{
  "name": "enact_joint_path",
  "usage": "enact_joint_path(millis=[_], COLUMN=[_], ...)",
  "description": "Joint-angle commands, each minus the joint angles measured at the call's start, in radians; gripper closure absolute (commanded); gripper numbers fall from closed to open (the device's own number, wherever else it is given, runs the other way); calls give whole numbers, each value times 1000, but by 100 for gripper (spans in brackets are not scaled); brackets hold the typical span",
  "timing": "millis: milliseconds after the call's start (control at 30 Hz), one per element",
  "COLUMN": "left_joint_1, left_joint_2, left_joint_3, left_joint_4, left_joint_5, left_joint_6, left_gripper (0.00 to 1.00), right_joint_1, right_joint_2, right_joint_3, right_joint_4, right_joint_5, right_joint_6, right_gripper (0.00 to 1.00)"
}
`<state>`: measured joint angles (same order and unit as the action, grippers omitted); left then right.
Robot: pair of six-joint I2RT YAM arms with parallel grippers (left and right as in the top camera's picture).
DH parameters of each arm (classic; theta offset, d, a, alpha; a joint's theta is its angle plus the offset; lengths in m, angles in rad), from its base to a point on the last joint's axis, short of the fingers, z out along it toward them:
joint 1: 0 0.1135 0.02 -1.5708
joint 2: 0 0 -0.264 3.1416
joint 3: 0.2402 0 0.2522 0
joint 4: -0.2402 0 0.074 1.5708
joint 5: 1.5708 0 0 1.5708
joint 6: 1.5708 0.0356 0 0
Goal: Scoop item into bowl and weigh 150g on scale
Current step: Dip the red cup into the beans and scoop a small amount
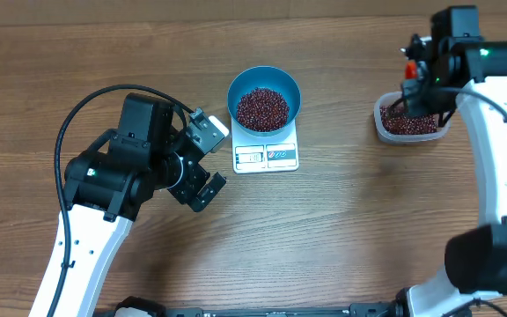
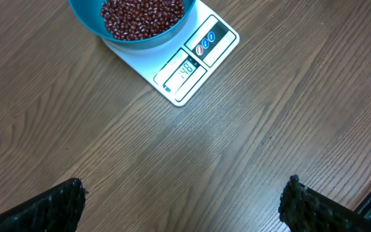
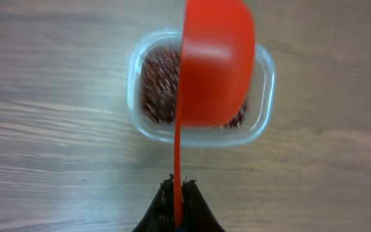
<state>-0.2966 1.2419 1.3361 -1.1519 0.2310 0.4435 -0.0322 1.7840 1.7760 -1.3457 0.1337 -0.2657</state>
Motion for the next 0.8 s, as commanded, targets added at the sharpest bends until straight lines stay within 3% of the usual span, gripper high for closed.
enact_joint_path(millis=[0,367,767], left_joint_1=[2,2,2], left_joint_2=[2,2,2], left_joint_3=[23,23,23], left_joint_4=[4,4,4], left_joint_5=[5,5,5], left_joint_6=[-10,-10,-10], left_gripper=[0,0,0], right_joint_1=[-26,-27,-44], right_joint_2=[82,255,257], right_joint_3=[-42,-55,-46], right_joint_4=[22,32,20], right_joint_5=[-31,-15,-164], right_joint_6=[8,7,4], right_gripper=[96,96,96])
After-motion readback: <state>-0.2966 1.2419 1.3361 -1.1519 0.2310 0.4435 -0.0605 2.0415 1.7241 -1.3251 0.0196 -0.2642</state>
